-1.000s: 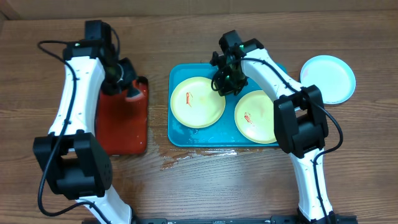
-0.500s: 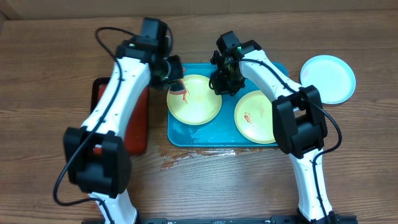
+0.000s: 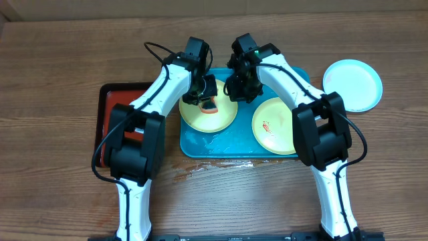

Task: Clean dirty plates on tray and stack at the side
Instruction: 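Scrub the yellow plate with the sponge while the right gripper holds it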

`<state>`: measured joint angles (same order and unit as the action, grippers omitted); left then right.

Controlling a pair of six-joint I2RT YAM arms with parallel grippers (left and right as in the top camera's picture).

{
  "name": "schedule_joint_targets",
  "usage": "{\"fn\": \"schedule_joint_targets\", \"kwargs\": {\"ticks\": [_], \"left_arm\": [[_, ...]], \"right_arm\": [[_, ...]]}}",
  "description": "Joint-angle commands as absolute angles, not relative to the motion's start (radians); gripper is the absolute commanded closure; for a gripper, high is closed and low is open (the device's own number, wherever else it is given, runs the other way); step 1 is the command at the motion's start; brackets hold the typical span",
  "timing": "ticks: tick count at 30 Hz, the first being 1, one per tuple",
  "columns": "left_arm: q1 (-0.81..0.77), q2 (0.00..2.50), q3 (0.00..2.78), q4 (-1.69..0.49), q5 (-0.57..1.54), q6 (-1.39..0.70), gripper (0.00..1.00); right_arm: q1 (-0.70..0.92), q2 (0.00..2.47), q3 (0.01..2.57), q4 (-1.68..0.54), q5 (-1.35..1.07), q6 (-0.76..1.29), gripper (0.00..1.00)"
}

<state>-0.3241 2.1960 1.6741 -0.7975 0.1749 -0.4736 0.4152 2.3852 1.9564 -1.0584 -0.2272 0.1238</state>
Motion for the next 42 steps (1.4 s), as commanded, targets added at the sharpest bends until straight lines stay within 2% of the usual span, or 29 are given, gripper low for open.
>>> {"fn": "schedule_joint_targets", "kwargs": {"ticks": [1, 5, 12, 19, 22, 34, 42], "left_arm": [[-0.326, 2.204, 1.669, -0.824, -0.034, -0.488, 0.96], [-0.326, 2.201, 1.673, -0.832, -0.148, -0.437, 0.96], [-0.324, 2.183, 1.813, -0.913, -0.144, -0.426, 0.96], [-0.328, 2.188, 1.88, -0.914, 0.17, -0.426, 0.96], [-0.342, 2.194, 1.86, -0.911, 0.211, -0.427, 0.96], [-0.387, 2.247, 1.74, -0.903, 0.138, -0.426, 0.96], [-0.384, 2.294, 1.725, -0.915, -0.143, -0.425, 0.96]], "right_arm": [[0.416, 2.397, 1.938, -1.058, -0.059, 0.136, 0.96], [0.414, 2.397, 1.938, -1.075, -0.025, 0.135, 0.96], [0.414, 2.397, 1.948, -1.114, 0.081, 0.135, 0.96], [0.414, 2.397, 1.965, -1.124, 0.065, 0.135, 0.96], [0.414, 2.397, 1.965, -1.118, 0.018, 0.135, 0.96], [0.382, 2.397, 1.965, -1.1, -0.159, 0.135, 0.96], [0.369, 2.397, 1.965, -1.109, -0.182, 0.135, 0.96]]}}
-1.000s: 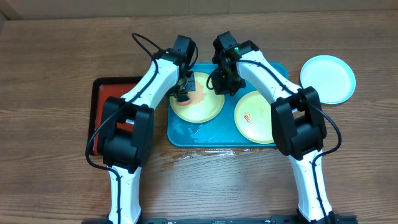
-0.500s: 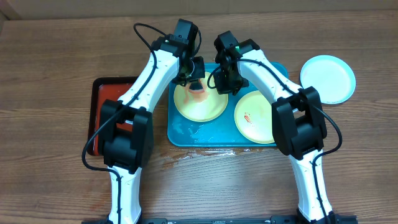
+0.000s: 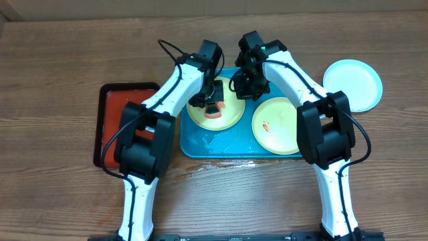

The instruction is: Clean dirty plates on tray and stack at the side

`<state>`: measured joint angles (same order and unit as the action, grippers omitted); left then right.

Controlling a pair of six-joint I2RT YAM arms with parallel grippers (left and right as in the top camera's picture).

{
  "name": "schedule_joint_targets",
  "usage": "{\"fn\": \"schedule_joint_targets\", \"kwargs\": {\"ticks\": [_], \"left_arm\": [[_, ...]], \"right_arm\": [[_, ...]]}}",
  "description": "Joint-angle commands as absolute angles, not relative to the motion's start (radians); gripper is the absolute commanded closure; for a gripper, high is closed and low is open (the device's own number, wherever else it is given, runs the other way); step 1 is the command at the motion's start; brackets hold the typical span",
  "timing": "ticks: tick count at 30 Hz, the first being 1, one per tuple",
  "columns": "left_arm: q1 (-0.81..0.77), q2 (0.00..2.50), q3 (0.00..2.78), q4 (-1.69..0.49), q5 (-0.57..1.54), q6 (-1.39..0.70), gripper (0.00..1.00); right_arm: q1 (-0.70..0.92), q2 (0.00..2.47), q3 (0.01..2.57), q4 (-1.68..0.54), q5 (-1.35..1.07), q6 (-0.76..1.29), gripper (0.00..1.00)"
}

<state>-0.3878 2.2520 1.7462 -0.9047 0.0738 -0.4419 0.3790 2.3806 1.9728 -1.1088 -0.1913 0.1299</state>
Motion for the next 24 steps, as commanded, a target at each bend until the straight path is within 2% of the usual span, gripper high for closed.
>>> {"fn": "schedule_joint_targets", "kwargs": {"ticks": [1, 5, 16, 21, 24], "left_arm": [[-0.381, 2.294, 1.727, -0.92, -0.189, -0.421, 0.96], [-0.37, 2.292, 1.756, -0.968, -0.307, -0.422, 0.96], [-0.323, 2.179, 1.975, -1.109, -0.26, -0.492, 0.96], [-0.219, 2.053, 2.0, -1.145, -0.177, -0.506, 0.96], [-0.139, 2.025, 2.0, -1.185, -0.141, -0.506, 0.96]], "right_arm": [[0.369, 2.397, 1.965, -1.109, -0.181, 0.134, 0.96], [0.369, 2.397, 1.965, -1.108, -0.176, 0.134, 0.96], [0.369, 2.396, 1.969, -1.103, -0.165, 0.127, 0.96], [0.376, 2.371, 2.038, -1.134, -0.084, 0.112, 0.96], [0.402, 2.337, 2.094, -1.172, 0.006, 0.019, 0.96]]}}
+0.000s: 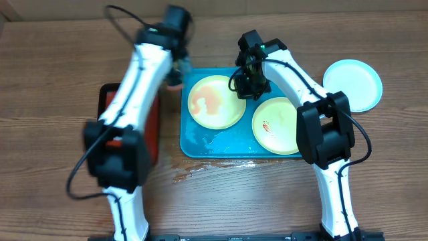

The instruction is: Clean dirty plates on tray and stack at the side

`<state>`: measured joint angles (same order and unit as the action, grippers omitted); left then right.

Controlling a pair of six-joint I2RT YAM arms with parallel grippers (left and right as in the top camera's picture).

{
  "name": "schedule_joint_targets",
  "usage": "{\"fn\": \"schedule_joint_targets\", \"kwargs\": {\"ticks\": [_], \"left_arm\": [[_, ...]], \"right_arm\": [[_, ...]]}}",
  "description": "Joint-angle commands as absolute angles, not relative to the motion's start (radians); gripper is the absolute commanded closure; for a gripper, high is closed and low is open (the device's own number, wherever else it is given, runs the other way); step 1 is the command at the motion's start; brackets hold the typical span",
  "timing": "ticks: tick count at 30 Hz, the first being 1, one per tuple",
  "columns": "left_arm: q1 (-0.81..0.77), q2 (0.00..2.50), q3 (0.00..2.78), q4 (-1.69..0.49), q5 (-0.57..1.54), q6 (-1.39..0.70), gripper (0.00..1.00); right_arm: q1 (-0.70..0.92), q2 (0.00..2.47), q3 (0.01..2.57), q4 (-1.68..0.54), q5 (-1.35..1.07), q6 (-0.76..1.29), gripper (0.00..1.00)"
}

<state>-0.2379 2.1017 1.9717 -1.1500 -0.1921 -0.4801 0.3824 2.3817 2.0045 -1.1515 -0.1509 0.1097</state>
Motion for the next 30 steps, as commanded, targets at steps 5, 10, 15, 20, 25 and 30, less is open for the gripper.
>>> {"fn": "schedule_joint_targets", "kwargs": {"ticks": [5, 10, 15, 20, 25, 30], "left_arm": [[-0.002, 2.029, 1.996, -1.286, -0.123, -0.506, 0.96], [0.086, 2.029, 1.996, -1.324, -0.112, -0.505, 0.96], [0.131, 2.029, 1.994, -1.338, -0.111, -0.505, 0.96], [0.131, 2.029, 1.992, -1.338, -0.111, -0.5, 0.96], [0.13, 2.029, 1.991, -1.339, -0.111, -0.494, 0.96], [0.13, 2.029, 1.987, -1.338, -0.111, -0.494, 0.96]], "right_arm": [[0.495, 2.268, 2.151, -1.215, 0.441, -0.043, 0.96], [0.616, 2.201, 2.151, -1.195, 0.845, -0.178, 0.96], [0.733, 2.183, 2.151, -1.183, 1.132, -0.363, 0.96], [0.815, 2.183, 2.151, -1.166, 1.25, -0.456, 0.96], [0.867, 2.183, 2.151, -1.149, 1.291, -0.511, 0.96], [0.877, 2.183, 2.151, -1.149, 1.293, -0.521, 0.96]]}}
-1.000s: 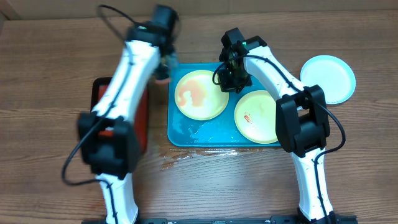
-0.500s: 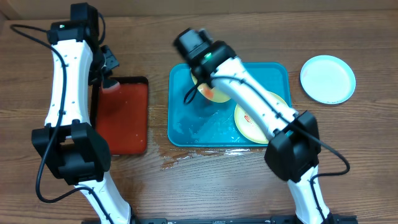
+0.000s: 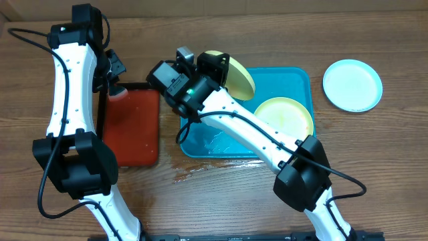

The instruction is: Clean dirty plates on tray and stack at the side

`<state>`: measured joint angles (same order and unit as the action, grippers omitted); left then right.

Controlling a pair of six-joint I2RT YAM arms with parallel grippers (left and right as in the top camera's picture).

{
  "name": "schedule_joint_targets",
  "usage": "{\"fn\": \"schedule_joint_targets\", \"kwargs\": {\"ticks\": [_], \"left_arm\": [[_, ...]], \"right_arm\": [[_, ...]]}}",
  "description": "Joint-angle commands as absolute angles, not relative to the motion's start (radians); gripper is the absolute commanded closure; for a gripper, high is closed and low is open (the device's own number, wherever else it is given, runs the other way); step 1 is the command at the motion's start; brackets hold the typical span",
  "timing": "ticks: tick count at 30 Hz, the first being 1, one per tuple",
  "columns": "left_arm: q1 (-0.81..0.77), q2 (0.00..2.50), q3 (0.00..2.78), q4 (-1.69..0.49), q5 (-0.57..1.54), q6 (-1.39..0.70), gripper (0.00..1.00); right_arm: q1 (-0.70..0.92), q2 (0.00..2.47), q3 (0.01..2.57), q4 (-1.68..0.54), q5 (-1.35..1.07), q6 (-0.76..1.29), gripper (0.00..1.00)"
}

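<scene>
My right gripper (image 3: 215,67) is shut on the rim of a yellow plate (image 3: 239,77), which it holds lifted and tilted over the back left of the blue tray (image 3: 299,77). A second yellow plate (image 3: 287,114) lies flat on the tray's right half, partly under my right arm. My left gripper (image 3: 115,82) is at the far left corner of the red tray (image 3: 134,127), shut on an orange sponge (image 3: 118,94). A pale blue plate (image 3: 352,85) rests on the table to the right of the blue tray.
The blue tray's front left (image 3: 214,144) is wet, and a wet patch spreads onto the wooden table (image 3: 200,174) in front of it. My right arm stretches diagonally across the blue tray. The red tray lies left of the blue one.
The left yellow plate lay flat on the blue tray; now my right gripper holds it raised and tilted at the tray's back left. My left gripper with the sponge has moved left to the red tray's far corner.
My left gripper first held the orange sponge on the left yellow plate while my right gripper was at that plate's far rim, and the same held later. Then the sponge was off, left of the blue tray. Now the plate is lifted and the sponge is over the red tray.
</scene>
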<state>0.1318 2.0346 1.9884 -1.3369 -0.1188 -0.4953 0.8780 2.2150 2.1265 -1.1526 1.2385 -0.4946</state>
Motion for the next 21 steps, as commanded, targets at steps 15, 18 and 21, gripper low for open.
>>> {"fn": "schedule_joint_targets", "kwargs": {"ticks": [15, 18, 21], "left_arm": [[0.13, 2.029, 1.981, -1.335, -0.111, -0.494, 0.96], [0.13, 2.029, 1.981, -1.334, -0.111, -0.494, 0.96], [0.13, 2.029, 1.981, -1.334, -0.111, -0.494, 0.96]], "right_arm": [[0.548, 2.177, 2.16, -1.104, 0.528, -0.22, 0.96], [0.403, 2.163, 2.163, -1.133, 0.325, -0.136, 0.96], [0.215, 2.16, 2.162, -1.174, -0.029, -0.132, 0.96]]}}
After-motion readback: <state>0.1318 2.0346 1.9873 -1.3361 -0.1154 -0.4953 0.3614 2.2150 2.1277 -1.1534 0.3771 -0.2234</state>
